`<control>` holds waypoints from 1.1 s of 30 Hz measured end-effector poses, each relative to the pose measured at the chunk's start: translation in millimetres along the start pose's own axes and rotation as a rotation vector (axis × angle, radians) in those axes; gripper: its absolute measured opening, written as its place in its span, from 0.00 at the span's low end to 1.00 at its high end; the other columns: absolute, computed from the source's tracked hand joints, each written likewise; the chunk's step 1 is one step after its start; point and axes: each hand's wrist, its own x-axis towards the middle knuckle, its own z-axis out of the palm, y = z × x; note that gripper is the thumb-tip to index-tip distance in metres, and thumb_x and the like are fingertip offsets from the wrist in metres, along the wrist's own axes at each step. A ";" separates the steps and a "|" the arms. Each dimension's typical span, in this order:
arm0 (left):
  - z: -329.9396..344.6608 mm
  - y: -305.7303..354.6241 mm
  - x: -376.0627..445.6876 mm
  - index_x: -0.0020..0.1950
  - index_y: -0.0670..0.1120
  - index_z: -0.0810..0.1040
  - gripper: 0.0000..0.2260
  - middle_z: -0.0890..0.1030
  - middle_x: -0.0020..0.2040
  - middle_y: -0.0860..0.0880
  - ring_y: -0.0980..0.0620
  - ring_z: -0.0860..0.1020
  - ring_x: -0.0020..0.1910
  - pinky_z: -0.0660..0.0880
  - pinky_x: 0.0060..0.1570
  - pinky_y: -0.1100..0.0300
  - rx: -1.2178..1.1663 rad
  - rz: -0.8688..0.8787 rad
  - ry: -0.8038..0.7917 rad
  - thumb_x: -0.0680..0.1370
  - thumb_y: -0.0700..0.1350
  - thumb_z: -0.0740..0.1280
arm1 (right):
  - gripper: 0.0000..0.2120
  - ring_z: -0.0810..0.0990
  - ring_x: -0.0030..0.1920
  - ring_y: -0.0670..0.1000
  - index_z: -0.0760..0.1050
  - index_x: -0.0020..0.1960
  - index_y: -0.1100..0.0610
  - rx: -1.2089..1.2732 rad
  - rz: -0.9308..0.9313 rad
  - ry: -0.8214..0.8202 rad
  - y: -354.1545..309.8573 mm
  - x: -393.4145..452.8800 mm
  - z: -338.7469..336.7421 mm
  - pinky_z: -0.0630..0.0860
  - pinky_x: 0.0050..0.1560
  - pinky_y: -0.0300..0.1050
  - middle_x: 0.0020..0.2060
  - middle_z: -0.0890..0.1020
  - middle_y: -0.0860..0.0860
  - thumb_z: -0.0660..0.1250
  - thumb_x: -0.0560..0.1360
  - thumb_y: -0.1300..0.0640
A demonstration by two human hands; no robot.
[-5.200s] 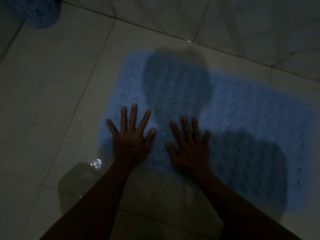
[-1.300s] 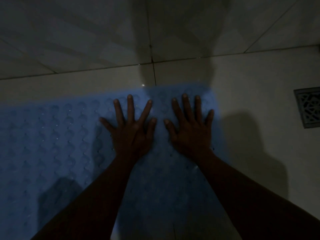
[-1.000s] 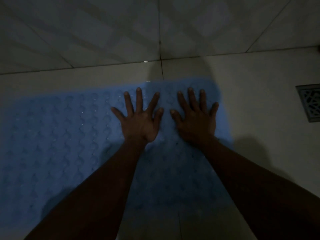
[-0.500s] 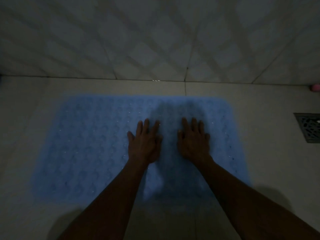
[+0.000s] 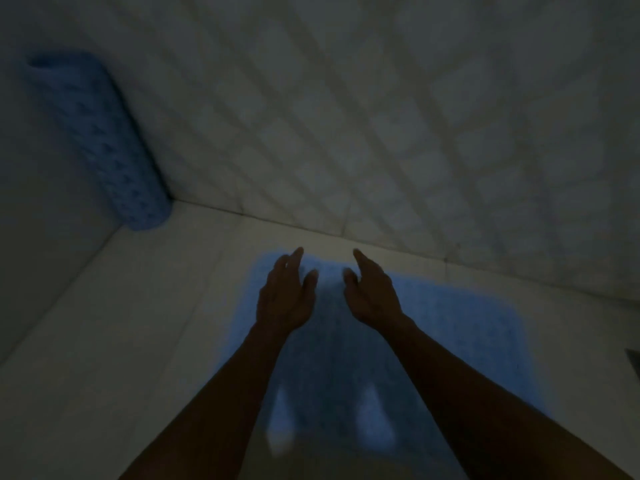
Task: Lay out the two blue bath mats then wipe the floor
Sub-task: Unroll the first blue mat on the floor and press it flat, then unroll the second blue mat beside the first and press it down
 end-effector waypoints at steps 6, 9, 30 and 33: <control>-107.6 -11.3 12.7 0.75 0.47 0.69 0.22 0.75 0.68 0.39 0.40 0.75 0.66 0.72 0.66 0.47 -0.247 -0.171 0.276 0.82 0.53 0.64 | 0.25 0.72 0.72 0.59 0.63 0.78 0.53 0.072 -0.106 -0.034 -125.2 20.4 -15.4 0.66 0.70 0.48 0.71 0.74 0.59 0.60 0.83 0.49; -147.5 -23.8 15.0 0.73 0.46 0.71 0.21 0.77 0.66 0.39 0.42 0.78 0.62 0.73 0.62 0.53 -0.271 -0.225 0.363 0.82 0.52 0.64 | 0.24 0.71 0.72 0.58 0.63 0.78 0.52 0.112 -0.167 -0.077 -174.9 31.3 -22.2 0.65 0.71 0.45 0.70 0.75 0.58 0.59 0.84 0.49; -309.2 -103.9 145.6 0.75 0.44 0.68 0.23 0.77 0.66 0.40 0.43 0.77 0.62 0.71 0.57 0.58 -0.317 -0.372 0.771 0.83 0.52 0.62 | 0.22 0.76 0.65 0.55 0.65 0.76 0.53 0.325 -0.463 -0.232 -375.9 180.6 103.7 0.70 0.63 0.45 0.68 0.76 0.56 0.54 0.85 0.46; -316.0 -112.7 177.6 0.77 0.44 0.64 0.23 0.74 0.70 0.41 0.43 0.74 0.66 0.71 0.63 0.54 -0.348 -0.375 0.771 0.84 0.53 0.58 | 0.23 0.73 0.69 0.55 0.62 0.77 0.51 0.369 -0.463 -0.225 -385.8 206.1 125.0 0.67 0.65 0.45 0.72 0.73 0.55 0.52 0.85 0.45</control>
